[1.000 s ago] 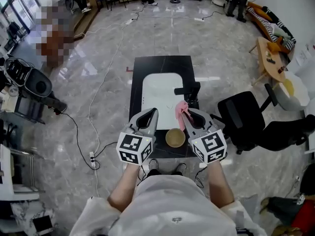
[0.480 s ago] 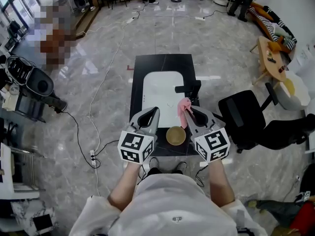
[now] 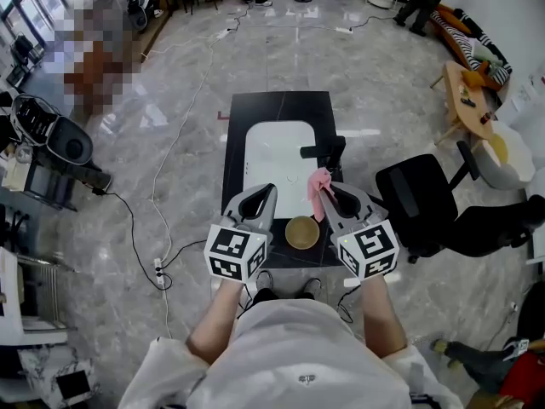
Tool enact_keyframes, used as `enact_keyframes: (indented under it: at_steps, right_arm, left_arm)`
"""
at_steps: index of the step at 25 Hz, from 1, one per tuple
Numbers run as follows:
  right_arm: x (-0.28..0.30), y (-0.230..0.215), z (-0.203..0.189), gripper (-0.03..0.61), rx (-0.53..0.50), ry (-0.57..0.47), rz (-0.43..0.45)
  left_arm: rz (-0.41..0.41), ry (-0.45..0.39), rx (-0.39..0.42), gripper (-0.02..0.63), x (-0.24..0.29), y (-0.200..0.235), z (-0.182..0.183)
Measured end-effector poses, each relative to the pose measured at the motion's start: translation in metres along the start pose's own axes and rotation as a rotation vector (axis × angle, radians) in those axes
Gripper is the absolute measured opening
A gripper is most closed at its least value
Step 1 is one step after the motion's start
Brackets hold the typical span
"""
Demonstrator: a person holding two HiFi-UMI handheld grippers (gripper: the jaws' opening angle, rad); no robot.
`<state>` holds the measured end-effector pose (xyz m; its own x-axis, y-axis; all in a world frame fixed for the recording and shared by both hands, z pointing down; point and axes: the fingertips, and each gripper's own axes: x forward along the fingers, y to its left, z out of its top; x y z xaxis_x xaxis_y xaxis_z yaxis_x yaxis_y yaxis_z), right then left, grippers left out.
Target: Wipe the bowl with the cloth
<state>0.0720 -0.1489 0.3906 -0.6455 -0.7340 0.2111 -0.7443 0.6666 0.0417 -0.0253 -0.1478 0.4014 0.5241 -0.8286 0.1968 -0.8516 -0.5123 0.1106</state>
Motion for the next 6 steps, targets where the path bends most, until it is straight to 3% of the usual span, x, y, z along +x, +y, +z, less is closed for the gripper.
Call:
enact_keyframes:
  at_steps: [6]
  right_arm:
    - [0.0030,-0.0006,-0.0017,0.026,-0.002,0.003,0.002]
  left_arm:
    - [0.006,-0.001,-0.005,0.012,0.0014,0.0042,-0.0014]
